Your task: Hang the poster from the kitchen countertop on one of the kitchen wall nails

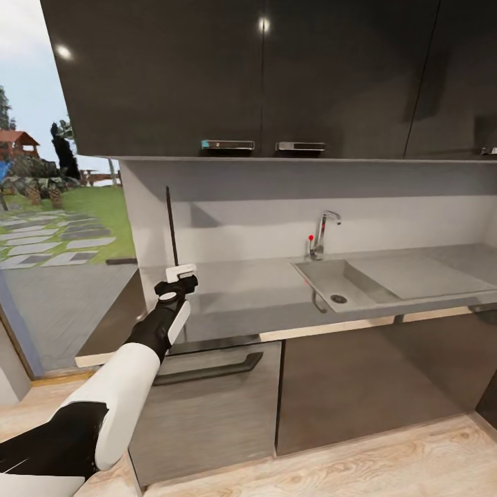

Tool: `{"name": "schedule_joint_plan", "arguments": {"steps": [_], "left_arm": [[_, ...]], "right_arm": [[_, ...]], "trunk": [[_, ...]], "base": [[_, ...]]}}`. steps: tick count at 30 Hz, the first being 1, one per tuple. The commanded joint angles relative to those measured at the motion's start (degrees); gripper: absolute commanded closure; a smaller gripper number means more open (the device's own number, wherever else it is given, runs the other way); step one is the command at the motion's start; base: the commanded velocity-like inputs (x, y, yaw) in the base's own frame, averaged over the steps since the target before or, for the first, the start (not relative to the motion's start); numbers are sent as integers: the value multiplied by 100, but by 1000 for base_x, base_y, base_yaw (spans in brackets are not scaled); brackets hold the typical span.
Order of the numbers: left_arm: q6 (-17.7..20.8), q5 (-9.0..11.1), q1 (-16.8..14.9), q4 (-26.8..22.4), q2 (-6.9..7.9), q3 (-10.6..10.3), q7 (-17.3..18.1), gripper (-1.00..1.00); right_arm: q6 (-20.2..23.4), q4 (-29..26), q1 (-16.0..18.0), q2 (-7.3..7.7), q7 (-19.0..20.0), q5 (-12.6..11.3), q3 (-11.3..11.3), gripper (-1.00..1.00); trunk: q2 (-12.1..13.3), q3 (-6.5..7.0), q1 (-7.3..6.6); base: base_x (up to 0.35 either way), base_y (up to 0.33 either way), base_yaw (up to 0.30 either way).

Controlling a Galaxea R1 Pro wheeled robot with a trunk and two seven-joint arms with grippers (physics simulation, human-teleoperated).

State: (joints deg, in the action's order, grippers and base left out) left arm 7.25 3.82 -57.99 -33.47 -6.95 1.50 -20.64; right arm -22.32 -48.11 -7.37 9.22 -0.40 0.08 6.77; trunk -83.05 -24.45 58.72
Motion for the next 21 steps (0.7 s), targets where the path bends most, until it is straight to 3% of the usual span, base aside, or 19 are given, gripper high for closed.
{"name": "schedule_joint_plan", "arguments": {"steps": [1,8,21], "left_arm": [[22,40,-2,-10,-5,10,-12,-100],[25,40,-2,-10,-1,15,-10,-100],[30,40,-2,-11,0,16,-10,-100]], "right_arm": [[-8,-5,-1,1,-4,1,0,-100],[-5,-1,-1,1,-4,1,0,-100],[-6,4,-1,1,-4,1,0,-100]], "trunk": [[-3,-5,1],[-3,-5,1],[-3,-5,1]], "base": [[131,15,0],[135,26,0],[16,2,0]]}}
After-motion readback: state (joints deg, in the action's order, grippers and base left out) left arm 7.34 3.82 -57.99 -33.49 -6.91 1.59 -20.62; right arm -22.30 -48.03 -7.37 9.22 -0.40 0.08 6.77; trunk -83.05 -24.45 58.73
